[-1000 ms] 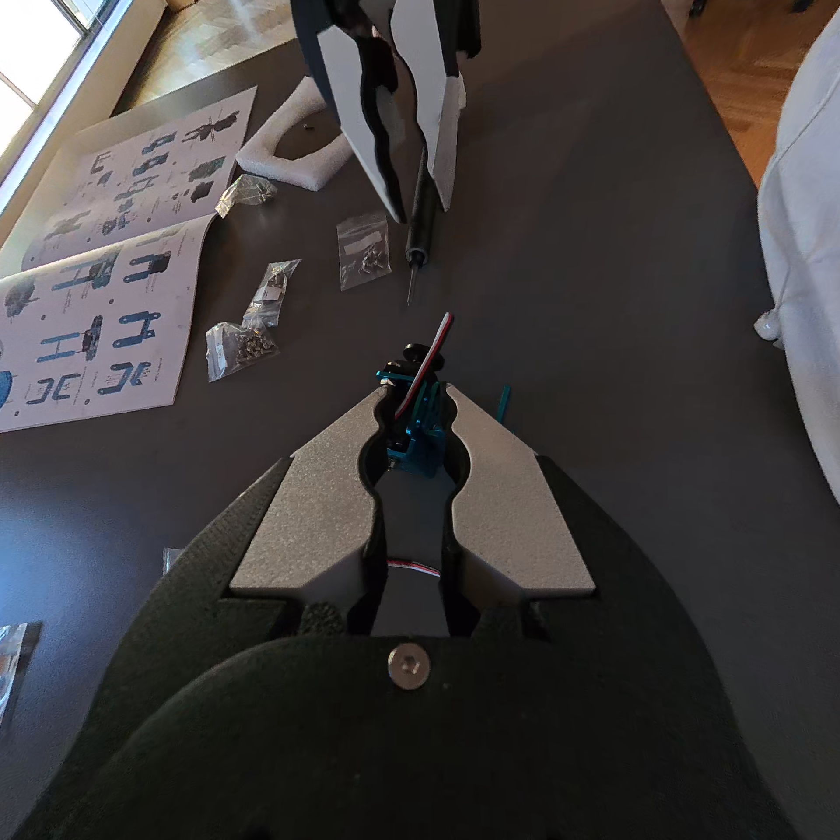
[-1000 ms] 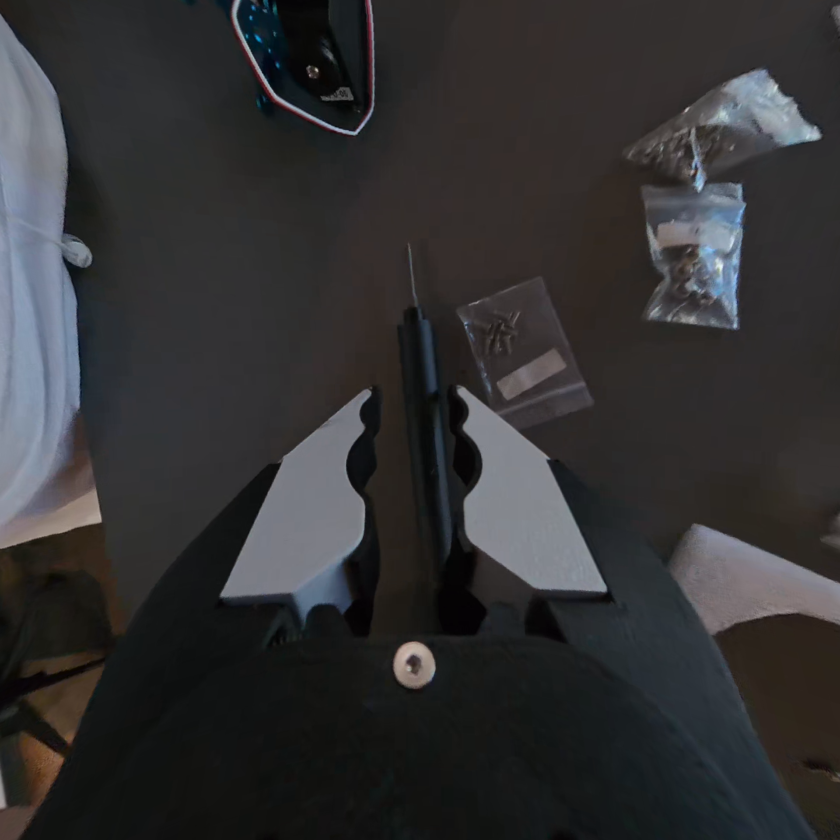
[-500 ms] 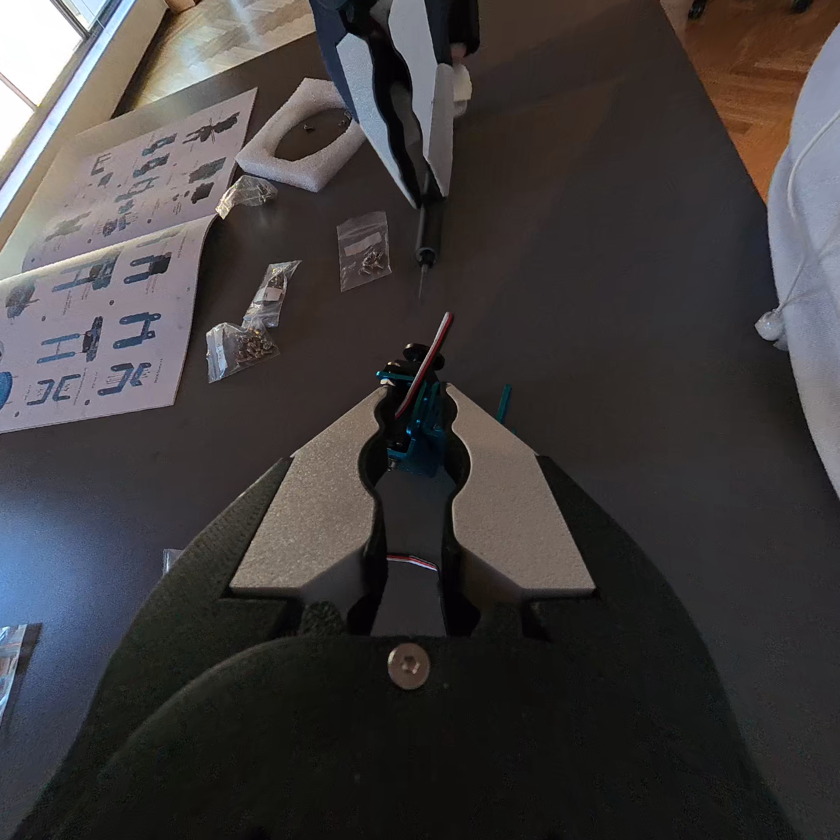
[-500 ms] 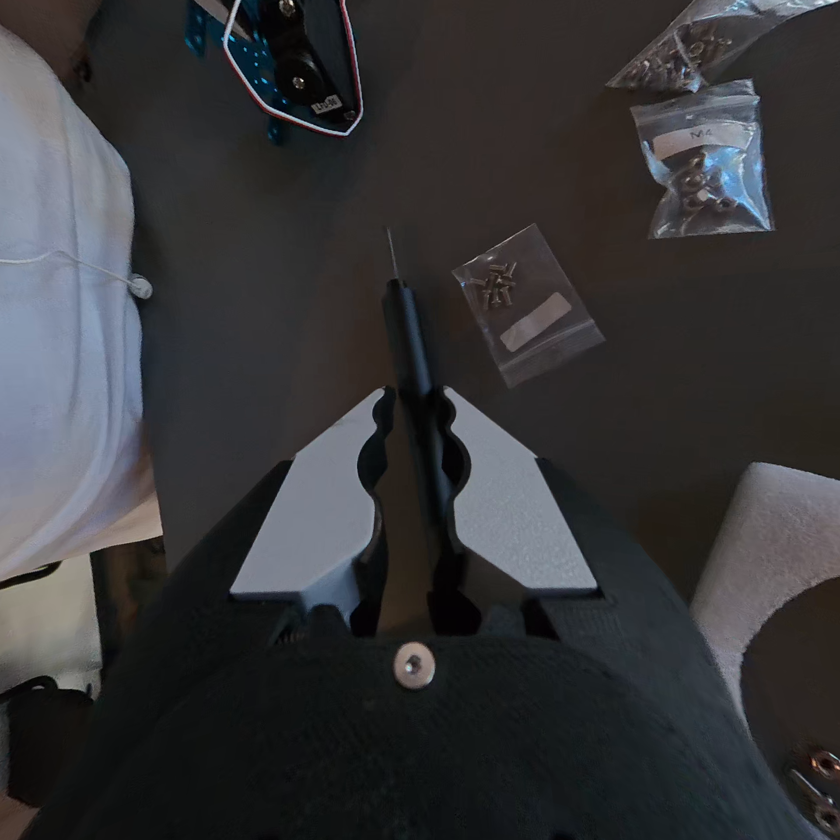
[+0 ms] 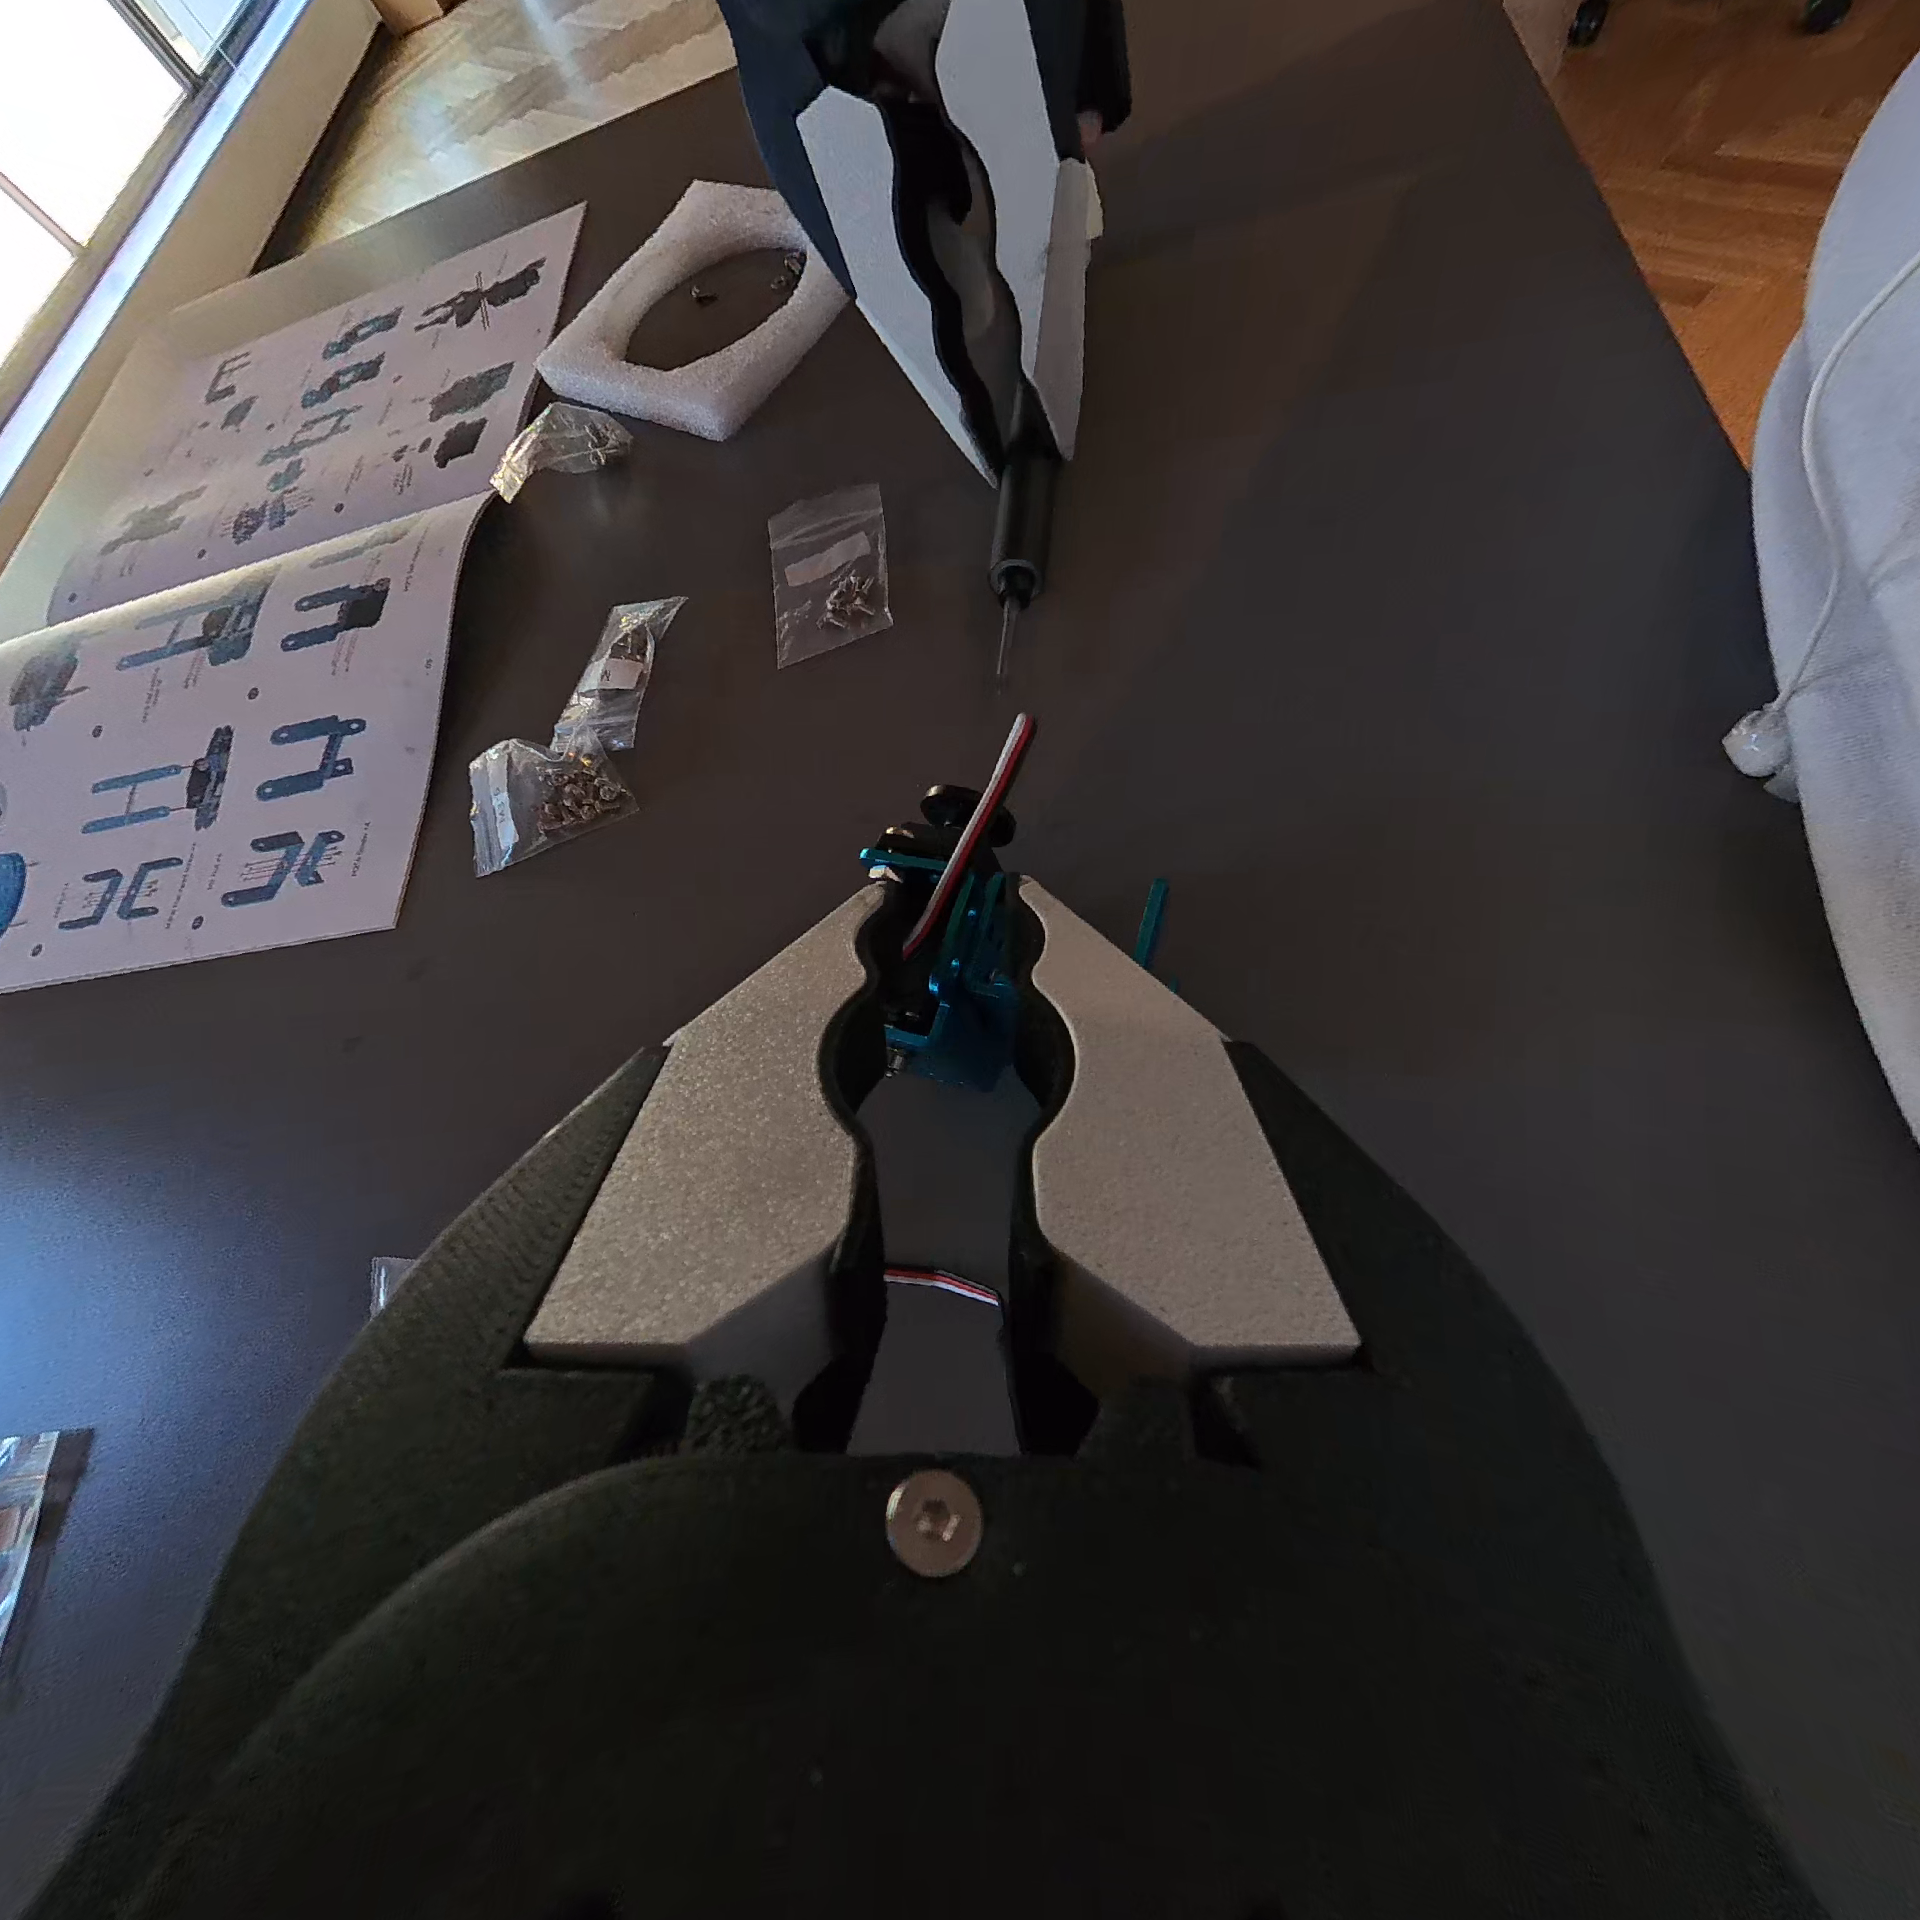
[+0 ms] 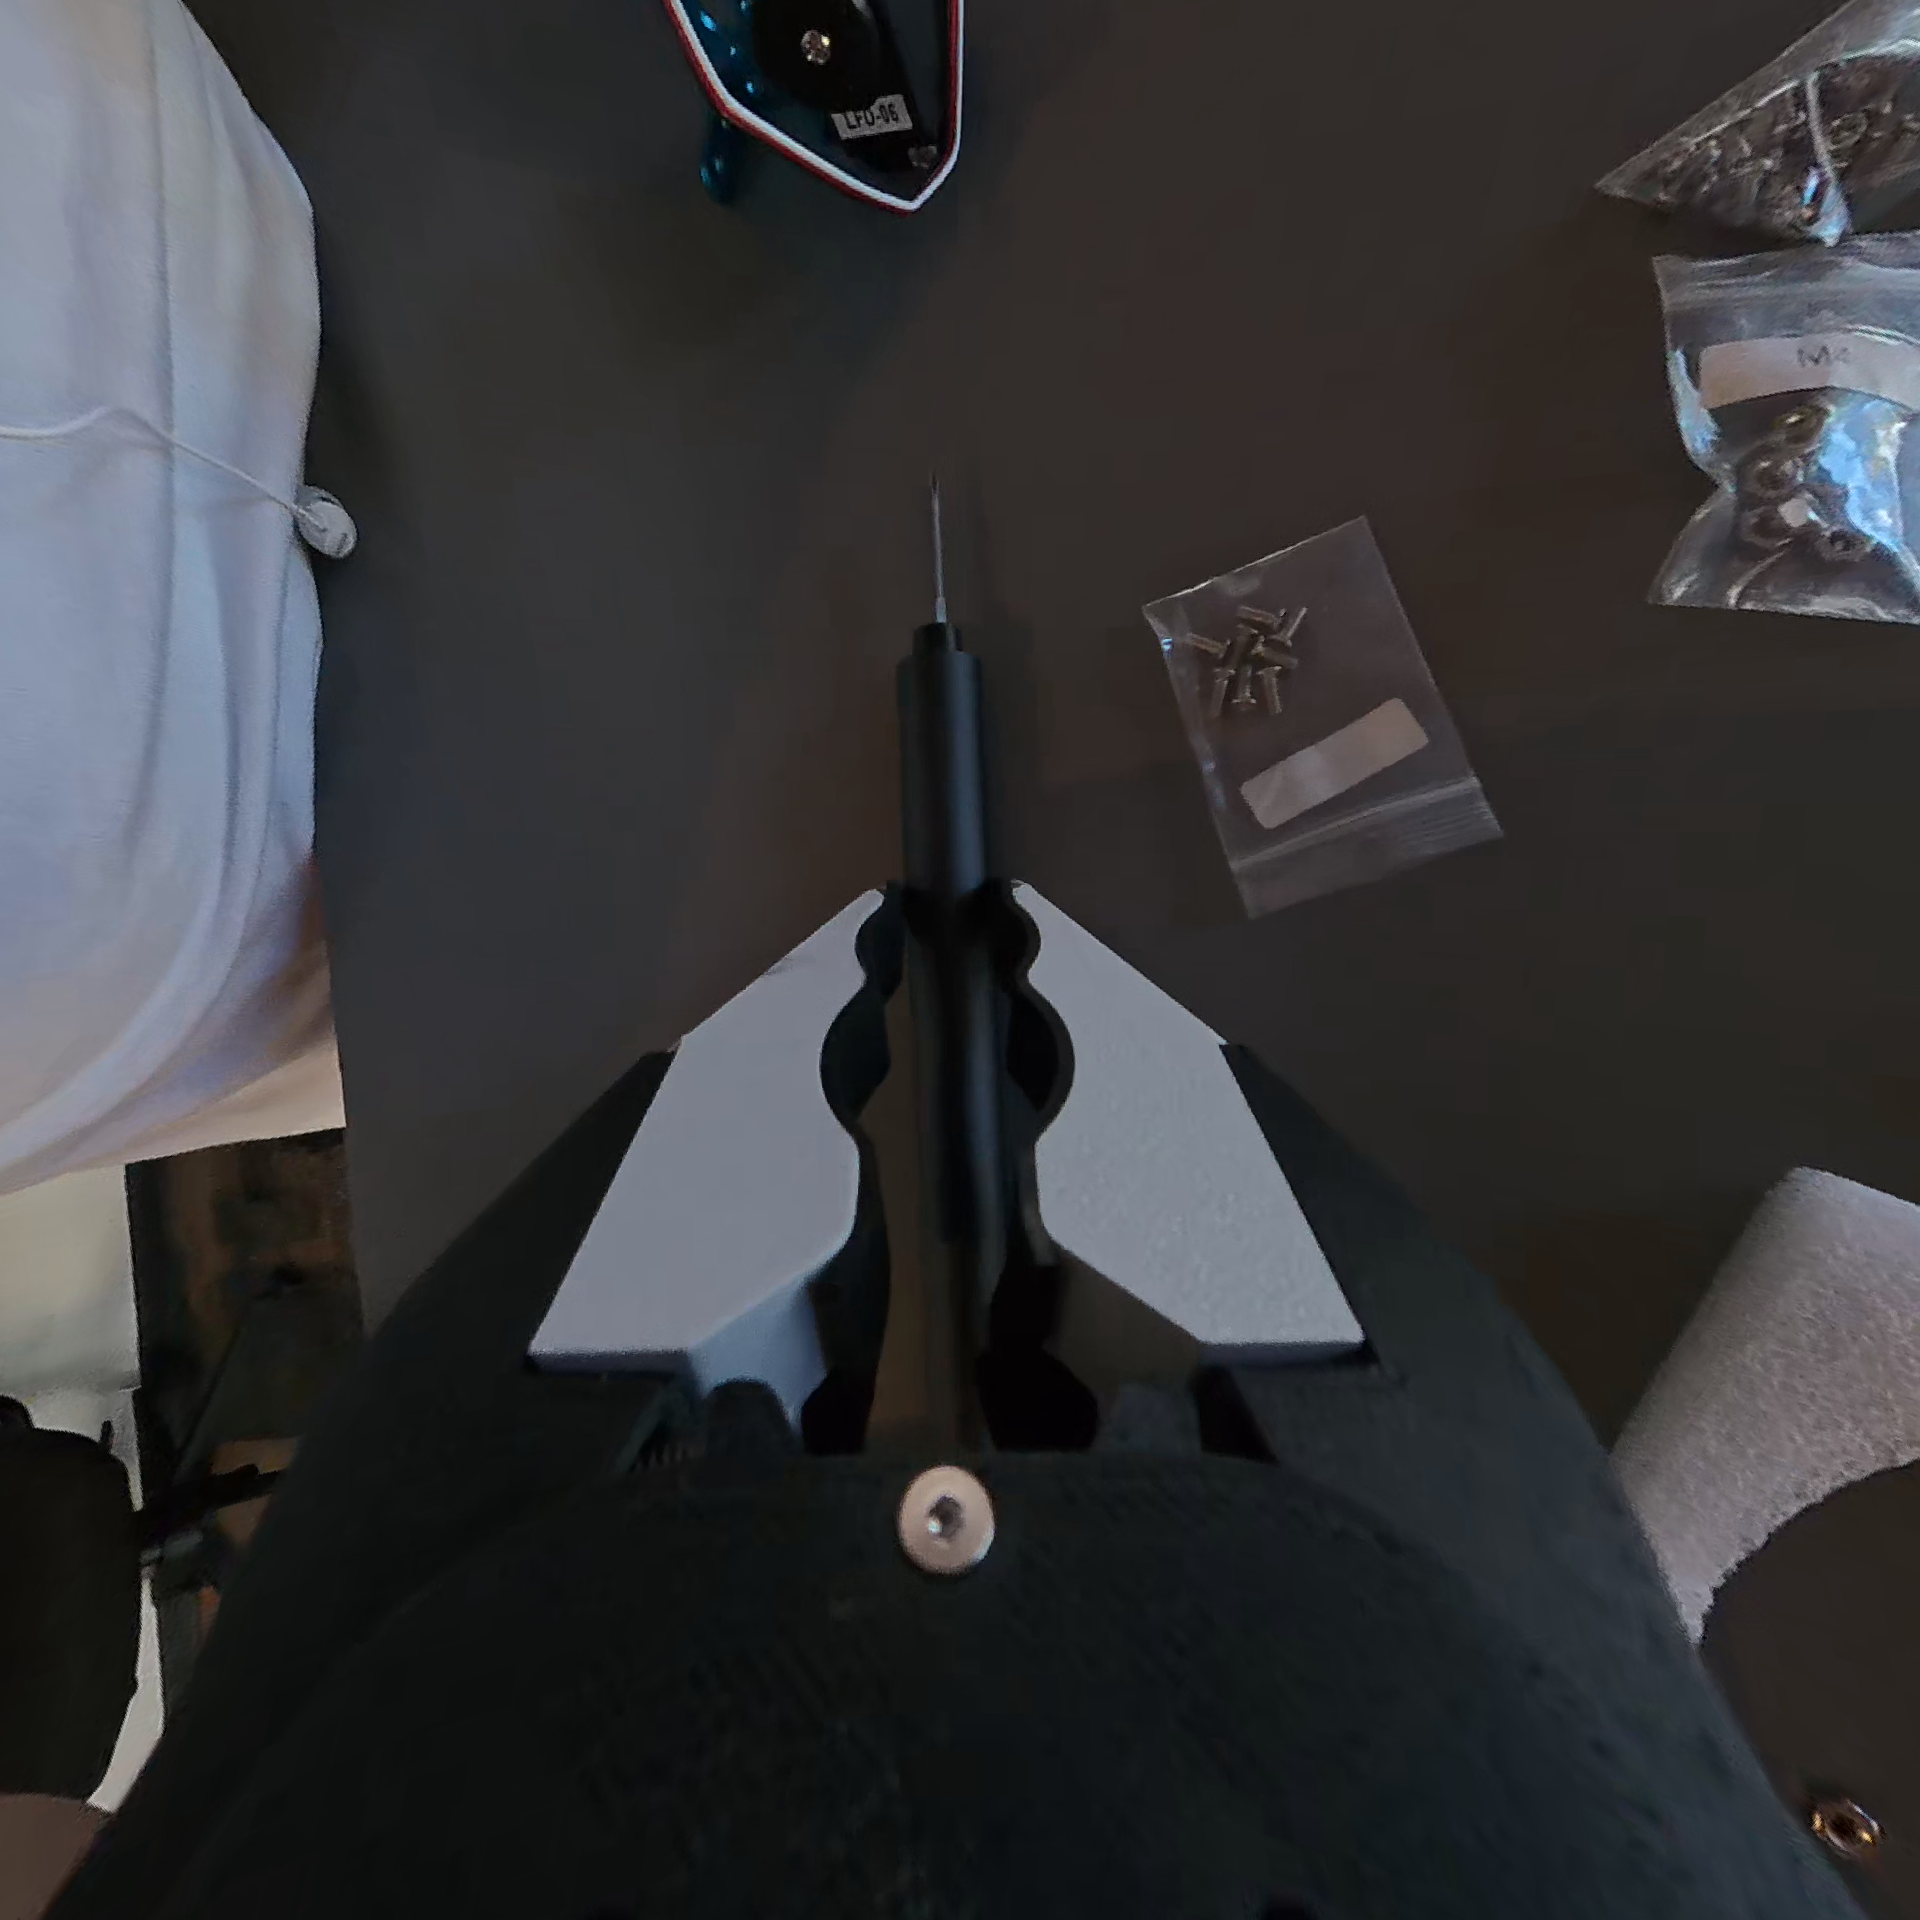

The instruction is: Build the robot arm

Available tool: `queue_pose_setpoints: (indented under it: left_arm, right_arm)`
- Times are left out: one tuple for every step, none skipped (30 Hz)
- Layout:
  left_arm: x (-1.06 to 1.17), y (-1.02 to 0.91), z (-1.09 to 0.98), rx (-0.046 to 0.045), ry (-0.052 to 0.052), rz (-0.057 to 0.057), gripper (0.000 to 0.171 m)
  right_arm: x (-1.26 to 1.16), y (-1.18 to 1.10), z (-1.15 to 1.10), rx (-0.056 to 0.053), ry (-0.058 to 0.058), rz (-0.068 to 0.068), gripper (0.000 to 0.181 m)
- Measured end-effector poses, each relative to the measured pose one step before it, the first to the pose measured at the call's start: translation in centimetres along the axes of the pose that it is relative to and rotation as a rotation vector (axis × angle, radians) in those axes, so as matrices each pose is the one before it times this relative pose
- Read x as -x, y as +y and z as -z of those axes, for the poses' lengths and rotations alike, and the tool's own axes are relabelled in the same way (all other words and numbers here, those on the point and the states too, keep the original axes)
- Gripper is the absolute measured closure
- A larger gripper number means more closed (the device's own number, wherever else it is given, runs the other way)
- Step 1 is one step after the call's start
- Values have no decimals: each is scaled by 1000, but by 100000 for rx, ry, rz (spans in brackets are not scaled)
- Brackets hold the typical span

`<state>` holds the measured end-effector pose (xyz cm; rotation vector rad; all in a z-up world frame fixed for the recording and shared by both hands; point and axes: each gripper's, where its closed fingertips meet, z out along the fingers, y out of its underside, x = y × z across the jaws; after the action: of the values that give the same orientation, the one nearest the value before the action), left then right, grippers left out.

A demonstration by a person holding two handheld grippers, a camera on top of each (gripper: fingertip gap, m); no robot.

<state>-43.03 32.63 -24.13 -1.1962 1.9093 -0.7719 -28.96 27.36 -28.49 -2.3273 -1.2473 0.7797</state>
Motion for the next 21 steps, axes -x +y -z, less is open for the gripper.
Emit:
queue_pose_setpoints:
  left_arm:
    - [4,1,-1,-49,84,33,153]
    - [-13,-3,4,-58,53,39,153]
    - [2,-2,-8,-11,40,61,153]
    - [9,-1,8,20,13,19,153]
    - [-1,2,2,41,-20,-83,153]
    - [-9,-1,1,44,-26,-77,153]
    - [4,3,1,21,-14,-30,153]
    - [4,-10,-1,22,3,23,153]
    - [-2,4,3,59,-17,-71,153]
    - [0,-4,3,115,-20,-134,153]
    - [0,8,5,85,-13,-105,153]
    - [-3,-3,-2,-22,5,28,153]
    - [4,-8,-6,-109,36,135,153]
    - [-2,-1,4,-95,63,117,153]
    - [6,3,1,-4,29,-9,153]
    - [-8,-2,1,39,-20,-113,153]
    - [4,3,2,25,-5,-40,153]
    - [-10,-6,-2,-15,1,8,153]
    - [-11,0,6,-37,57,2,153]
    - [-28,-12,9,-63,228,-52,153]
    - [-32,-6,5,-23,122,-98,153]
  right_arm:
    - [40,-35,38,-267,-342,21,164]
    - [9,-28,29,-177,-88,-147,164]
    - [-31,-18,29,-41,365,129,164]
    - [8,-55,66,-333,332,537,164]
    - [-33,-66,96,-498,557,492,164]
    - [-57,-96,111,-753,406,7,164]
    - [-25,-146,88,-1058,-149,-460,164]
    - [-18,-132,81,-825,-233,-547,164]
    - [-34,-106,99,-618,-92,-248,164]
    - [-36,-103,103,-614,102,-138,165]
    - [-14,-67,88,-400,-152,-122,165]
    - [47,38,64,194,-362,28,165]
    - [-12,93,38,540,-102,381,165]
    - [-4,25,-29,-110,-204,480,165]
    - [-88,87,-60,520,299,190,163]
    - [-242,222,-28,1565,1409,13,160]
    - [-188,183,-2,1306,1055,232,160]
    - [25,-53,30,-218,-194,150,161]
    - [-42,-142,66,-843,30,25,161]
    - [0,-176,52,-1177,-341,-303,162]
    - [4,-151,54,-965,-643,-386,165]
